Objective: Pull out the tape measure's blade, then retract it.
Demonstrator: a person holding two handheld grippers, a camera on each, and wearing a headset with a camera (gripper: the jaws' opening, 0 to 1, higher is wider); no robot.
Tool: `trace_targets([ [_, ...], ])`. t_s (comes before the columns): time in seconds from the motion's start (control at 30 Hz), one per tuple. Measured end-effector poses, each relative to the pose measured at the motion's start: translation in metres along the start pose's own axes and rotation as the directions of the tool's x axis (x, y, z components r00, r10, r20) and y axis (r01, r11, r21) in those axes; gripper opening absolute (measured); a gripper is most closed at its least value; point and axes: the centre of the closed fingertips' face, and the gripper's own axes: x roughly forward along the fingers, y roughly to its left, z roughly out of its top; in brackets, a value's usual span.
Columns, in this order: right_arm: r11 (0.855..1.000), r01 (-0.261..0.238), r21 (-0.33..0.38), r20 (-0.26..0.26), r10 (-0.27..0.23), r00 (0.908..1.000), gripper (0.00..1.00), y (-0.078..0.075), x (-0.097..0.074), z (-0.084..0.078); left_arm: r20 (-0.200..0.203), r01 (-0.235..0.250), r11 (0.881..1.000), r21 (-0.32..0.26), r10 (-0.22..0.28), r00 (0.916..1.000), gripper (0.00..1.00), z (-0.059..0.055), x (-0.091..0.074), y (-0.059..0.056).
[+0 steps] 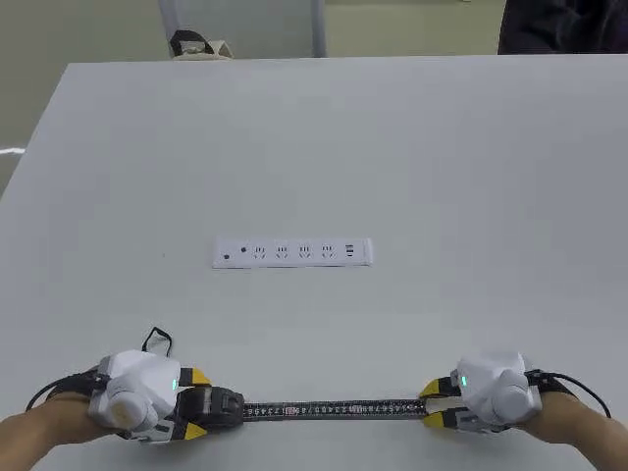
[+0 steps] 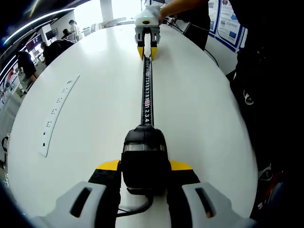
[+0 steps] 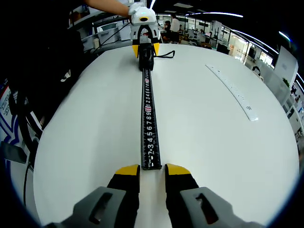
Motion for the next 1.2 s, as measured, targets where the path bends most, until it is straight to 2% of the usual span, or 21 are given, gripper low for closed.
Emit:
trace_targets([
  [0.1, 1.000, 0.006, 0.002, -0.012, -0.006, 0.9999, 0.21, 0.001, -0.002, 0.000, -0.005, -0.002, 1.000, 0.003, 0.002, 1.0000, 0.35, -0.003, 0.000, -0.001],
  [0.27, 0.999, 0.047, 0.002, -0.025, -0.047, 0.9986, 0.25, -0.001, -0.007, 0.003, -0.005, -0.017, 1.000, -0.005, 0.017, 0.9998, 0.36, -0.006, -0.006, -0.002],
  [0.43, 0.995, 0.098, 0.017, -0.041, -0.097, 0.9944, 0.31, -0.004, -0.010, 0.004, 0.008, -0.044, 0.999, -0.032, 0.045, 0.9990, 0.39, -0.010, -0.013, -0.004],
  [0.8, 0.986, 0.145, 0.083, -0.055, -0.141, 0.9885, 0.45, 0.004, -0.018, 0.013, 0.046, -0.102, 0.989, -0.106, 0.108, 0.9931, 0.46, -0.017, -0.031, -0.015],
  [0.97, 0.979, 0.179, 0.097, -0.070, -0.172, 0.9826, 0.52, 0.010, -0.023, 0.010, 0.069, -0.128, 0.979, -0.156, 0.140, 0.9877, 0.50, -0.018, -0.040, -0.026],
  [1.07, 0.971, 0.201, 0.132, -0.055, -0.195, 0.9792, 0.53, 0.014, -0.027, 0.012, 0.082, -0.140, 0.970, -0.197, 0.158, 0.9840, 0.54, -0.020, -0.044, -0.035],
  [1.2, 0.955, 0.237, 0.177, -0.044, -0.233, 0.9715, 0.57, 0.019, -0.030, 0.012, 0.104, -0.169, 0.949, -0.265, 0.203, 0.9738, 0.58, -0.022, -0.049, -0.043],
])
